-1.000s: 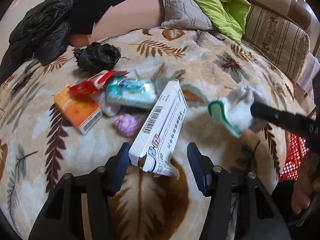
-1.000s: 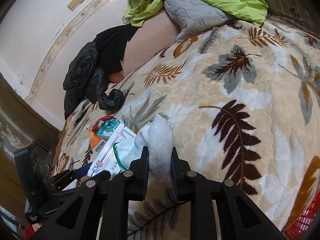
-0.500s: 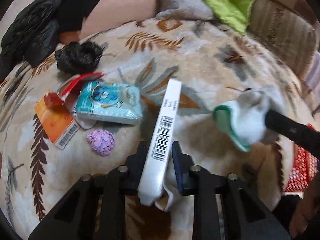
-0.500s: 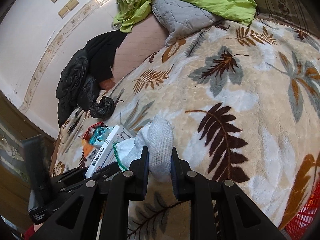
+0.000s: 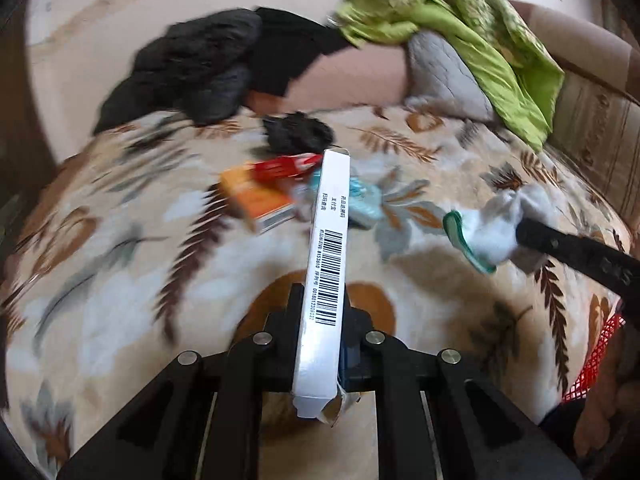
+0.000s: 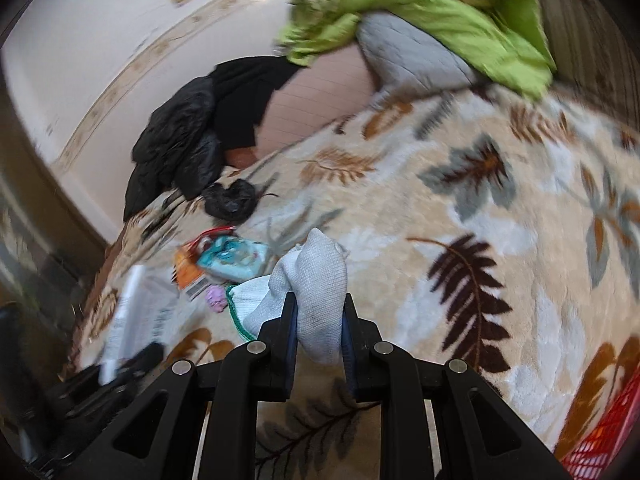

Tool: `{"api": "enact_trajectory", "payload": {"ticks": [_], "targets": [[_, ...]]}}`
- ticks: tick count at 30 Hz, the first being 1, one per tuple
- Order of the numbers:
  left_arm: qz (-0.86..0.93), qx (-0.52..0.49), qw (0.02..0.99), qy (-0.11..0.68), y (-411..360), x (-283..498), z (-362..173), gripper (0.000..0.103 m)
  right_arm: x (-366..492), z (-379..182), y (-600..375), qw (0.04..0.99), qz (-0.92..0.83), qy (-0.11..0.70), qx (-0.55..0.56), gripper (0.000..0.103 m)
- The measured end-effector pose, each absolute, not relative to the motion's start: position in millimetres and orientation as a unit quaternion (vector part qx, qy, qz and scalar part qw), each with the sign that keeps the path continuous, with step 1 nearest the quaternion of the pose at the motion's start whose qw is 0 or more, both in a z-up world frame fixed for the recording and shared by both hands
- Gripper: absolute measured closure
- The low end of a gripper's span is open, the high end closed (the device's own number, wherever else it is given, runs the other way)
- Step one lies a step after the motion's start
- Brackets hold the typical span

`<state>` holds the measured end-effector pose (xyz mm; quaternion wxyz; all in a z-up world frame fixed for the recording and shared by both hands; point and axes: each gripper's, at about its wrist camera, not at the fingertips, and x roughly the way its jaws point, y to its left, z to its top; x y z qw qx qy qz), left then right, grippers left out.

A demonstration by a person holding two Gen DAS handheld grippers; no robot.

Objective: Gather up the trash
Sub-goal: 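Grasp the white barcoded ointment box with the left gripper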

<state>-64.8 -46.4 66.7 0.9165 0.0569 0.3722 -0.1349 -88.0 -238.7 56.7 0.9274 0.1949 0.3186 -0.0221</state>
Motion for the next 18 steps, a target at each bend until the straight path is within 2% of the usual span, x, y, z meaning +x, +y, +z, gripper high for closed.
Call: {"api": "enact_trajectory", "payload": {"ticks": [5, 11, 18], "targets": [[-0.086, 0.06, 0.931, 0.35, -21, -98, 65, 0.09, -100, 66, -204, 0.944, 0.0, 0.304, 0.125, 0.083], [-0.064, 0.049, 0.935, 0.345, -13, -98, 64, 0.09, -109, 68, -176, 0.953, 0.02, 0.295, 0.068, 0.083], [-0.047, 0.043, 0.936, 0.346, -10, -97, 60, 0.09, -105, 64, -178, 0.95, 0.018, 0.306, 0.066, 0.083]]}}
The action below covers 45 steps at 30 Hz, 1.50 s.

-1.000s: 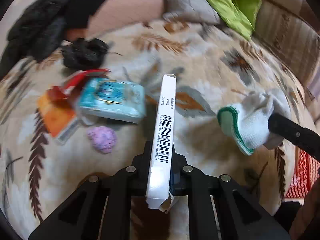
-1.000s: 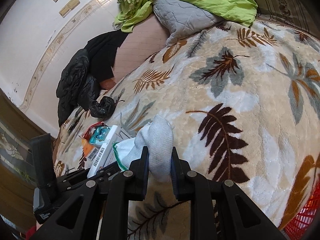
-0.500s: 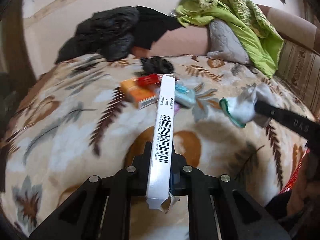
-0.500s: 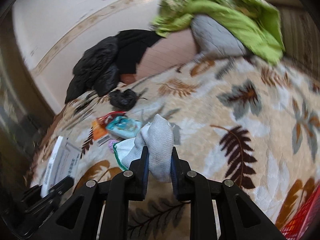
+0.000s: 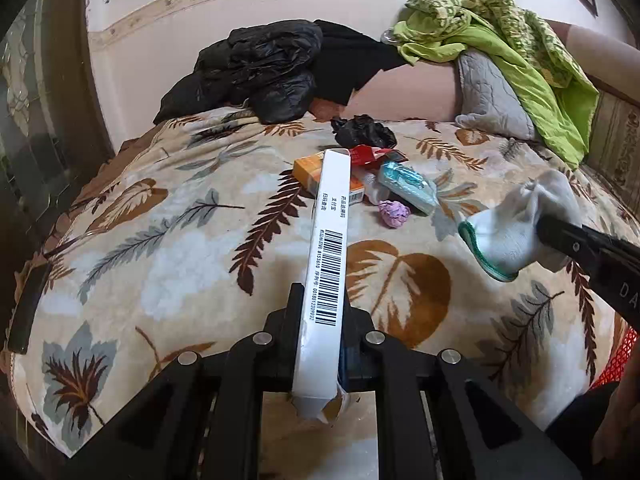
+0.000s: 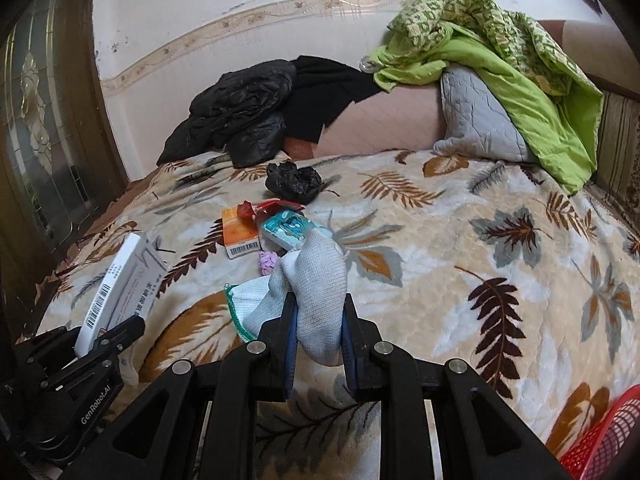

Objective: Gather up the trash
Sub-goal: 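Carry the box and sock to the red basket and open both grippers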

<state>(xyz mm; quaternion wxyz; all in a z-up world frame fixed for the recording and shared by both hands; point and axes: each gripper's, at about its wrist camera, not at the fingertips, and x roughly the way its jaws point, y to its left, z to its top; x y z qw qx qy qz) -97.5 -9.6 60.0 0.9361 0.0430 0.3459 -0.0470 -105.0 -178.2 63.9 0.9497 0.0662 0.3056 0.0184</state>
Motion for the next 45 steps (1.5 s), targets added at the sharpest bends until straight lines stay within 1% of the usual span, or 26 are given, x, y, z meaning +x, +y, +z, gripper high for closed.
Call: {"api": "enact_trajectory", "payload": {"ticks": [38, 45], "targets": [[-0.041, 0.037, 0.936, 0.347, -7.8, -95.6, 58.3, 0.09, -101.6, 60.5, -172.7, 0.948, 0.029, 0.313, 0.057, 0.083], [-0.051, 0.041, 0.937, 0.343, -11.4, -97.2, 58.2, 0.09, -106.8, 62.5, -176.8, 0.946, 0.027, 0.313, 0.074, 0.083]]}}
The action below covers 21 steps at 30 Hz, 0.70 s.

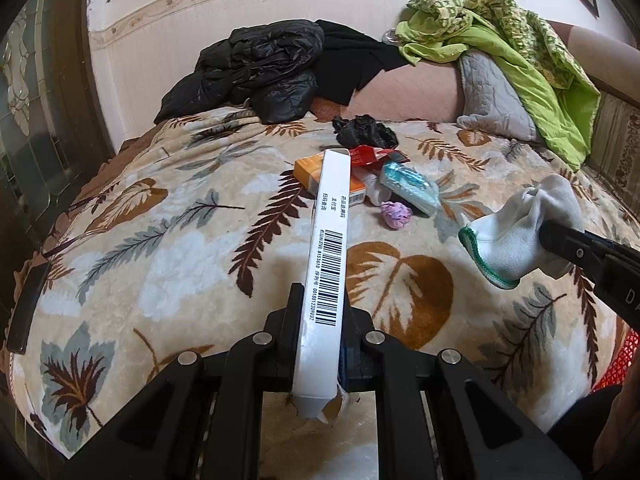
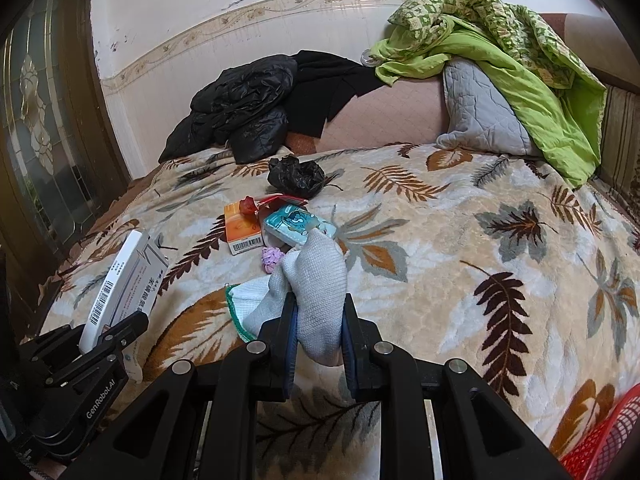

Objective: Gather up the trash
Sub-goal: 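Carry the box and sock to the red basket and open both grippers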

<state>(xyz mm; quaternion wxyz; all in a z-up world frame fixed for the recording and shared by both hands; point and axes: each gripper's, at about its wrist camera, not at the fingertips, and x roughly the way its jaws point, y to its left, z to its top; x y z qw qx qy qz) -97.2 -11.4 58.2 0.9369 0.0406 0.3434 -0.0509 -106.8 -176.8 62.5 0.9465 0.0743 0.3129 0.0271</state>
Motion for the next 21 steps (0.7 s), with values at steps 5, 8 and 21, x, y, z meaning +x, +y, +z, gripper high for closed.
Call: {"api": "enact_trajectory", "payload": {"ticks": [5, 8, 21], "targets": [[-0.091, 0.055, 0.937, 0.334, -24, -107, 64, 0.09, -128, 68, -189, 0.942, 0.032, 0.318, 0.101, 0.083], [-0.121, 0.06, 0.934, 0.331, -34, -116, 69, 0.09, -143, 73, -203, 0.94, 0.028, 0.32, 0.118, 0.083], [-0.295, 0.109, 0.894, 0.32, -132, -162, 102, 0.09, -246, 90, -311, 0.933, -0.085, 0.305, 0.172, 0.083]]}}
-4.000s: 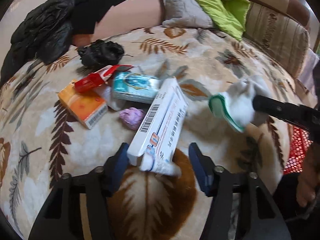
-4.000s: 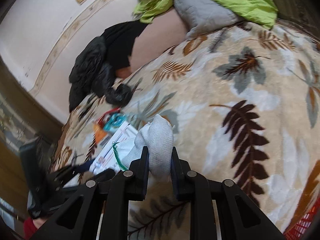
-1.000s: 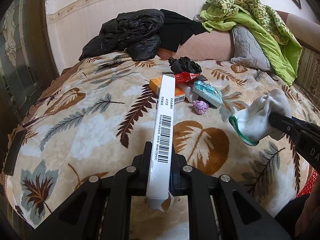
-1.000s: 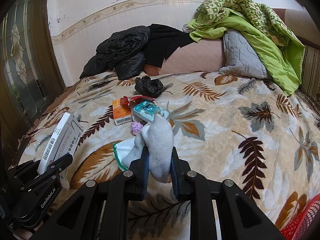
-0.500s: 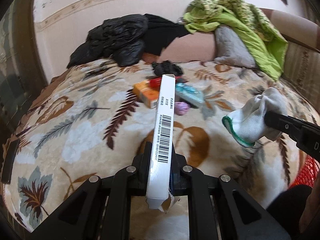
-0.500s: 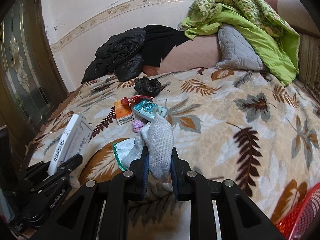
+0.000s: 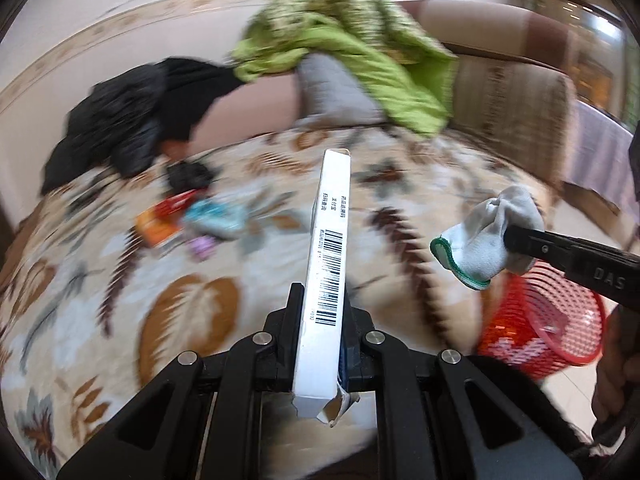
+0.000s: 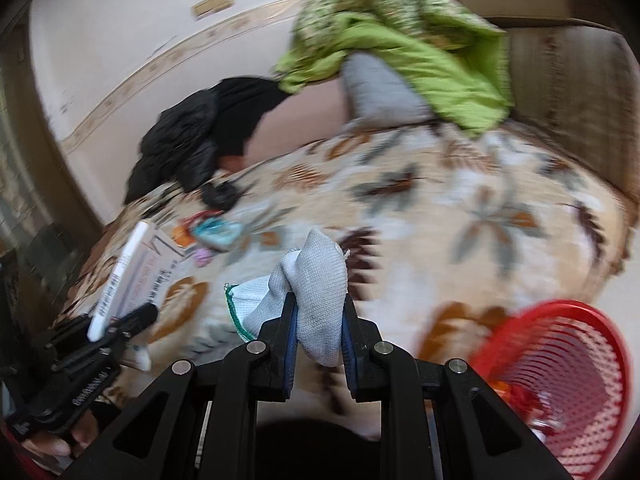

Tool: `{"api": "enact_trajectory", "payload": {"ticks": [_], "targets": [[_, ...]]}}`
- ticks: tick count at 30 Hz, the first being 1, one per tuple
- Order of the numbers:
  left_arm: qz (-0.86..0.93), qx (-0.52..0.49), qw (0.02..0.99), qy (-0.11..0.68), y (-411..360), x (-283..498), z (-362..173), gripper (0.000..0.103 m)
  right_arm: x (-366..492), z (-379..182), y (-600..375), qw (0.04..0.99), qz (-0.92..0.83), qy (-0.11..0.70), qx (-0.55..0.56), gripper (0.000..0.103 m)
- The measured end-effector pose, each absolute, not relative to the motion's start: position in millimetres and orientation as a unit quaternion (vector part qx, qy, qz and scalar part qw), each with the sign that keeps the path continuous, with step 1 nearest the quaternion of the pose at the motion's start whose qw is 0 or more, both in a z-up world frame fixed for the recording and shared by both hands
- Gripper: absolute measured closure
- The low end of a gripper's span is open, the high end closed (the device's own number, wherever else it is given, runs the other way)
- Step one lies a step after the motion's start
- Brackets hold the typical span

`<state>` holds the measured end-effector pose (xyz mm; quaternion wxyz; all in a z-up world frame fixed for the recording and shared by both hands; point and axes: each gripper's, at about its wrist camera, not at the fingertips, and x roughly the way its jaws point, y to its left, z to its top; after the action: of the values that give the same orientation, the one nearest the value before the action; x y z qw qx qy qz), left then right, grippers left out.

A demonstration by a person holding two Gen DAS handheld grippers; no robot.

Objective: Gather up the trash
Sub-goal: 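Carry the box and sock to the red basket and open both grippers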

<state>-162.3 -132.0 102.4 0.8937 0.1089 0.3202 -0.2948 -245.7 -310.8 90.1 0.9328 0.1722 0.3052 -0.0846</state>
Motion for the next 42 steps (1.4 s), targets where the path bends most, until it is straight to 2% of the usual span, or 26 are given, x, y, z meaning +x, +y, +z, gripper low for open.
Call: {"api": "enact_trajectory", "payload": {"ticks": [11, 14, 15, 16, 17, 19, 28, 42], "targets": [[-0.483, 0.133, 0.785, 0.365, -273, -213, 108, 0.09, -357, 86, -427, 0.893, -0.247, 0.297, 0.232, 0.08], [-0.505, 0.138, 0.761, 0.384, -305, -225, 99, 0.09, -367, 78, -439, 0.883, -0.26, 0.306, 0.243, 0.076], [-0.511, 0.141, 0.751, 0.394, -316, -227, 94, 0.089, -368, 75, -442, 0.879, -0.262, 0.313, 0.247, 0.068], [-0.515, 0.145, 0.744, 0.401, -324, -229, 91, 0.084, -368, 72, -444, 0.875, -0.264, 0.318, 0.251, 0.058], [-0.516, 0.15, 0.738, 0.407, -331, -230, 88, 0.072, -371, 71, -448, 0.873, -0.271, 0.317, 0.254, 0.053], [-0.515, 0.146, 0.738, 0.411, -334, -230, 88, 0.061, -376, 73, -449, 0.874, -0.278, 0.309, 0.251, 0.05], [-0.472, 0.112, 0.771, 0.413, -288, -203, 94, 0.059, -358, 85, -441, 0.889, -0.254, 0.289, 0.248, 0.05], [-0.337, 0.03, 0.845, 0.414, -152, -122, 97, 0.058, -232, 93, -339, 0.923, -0.077, 0.324, 0.191, 0.048]]}}
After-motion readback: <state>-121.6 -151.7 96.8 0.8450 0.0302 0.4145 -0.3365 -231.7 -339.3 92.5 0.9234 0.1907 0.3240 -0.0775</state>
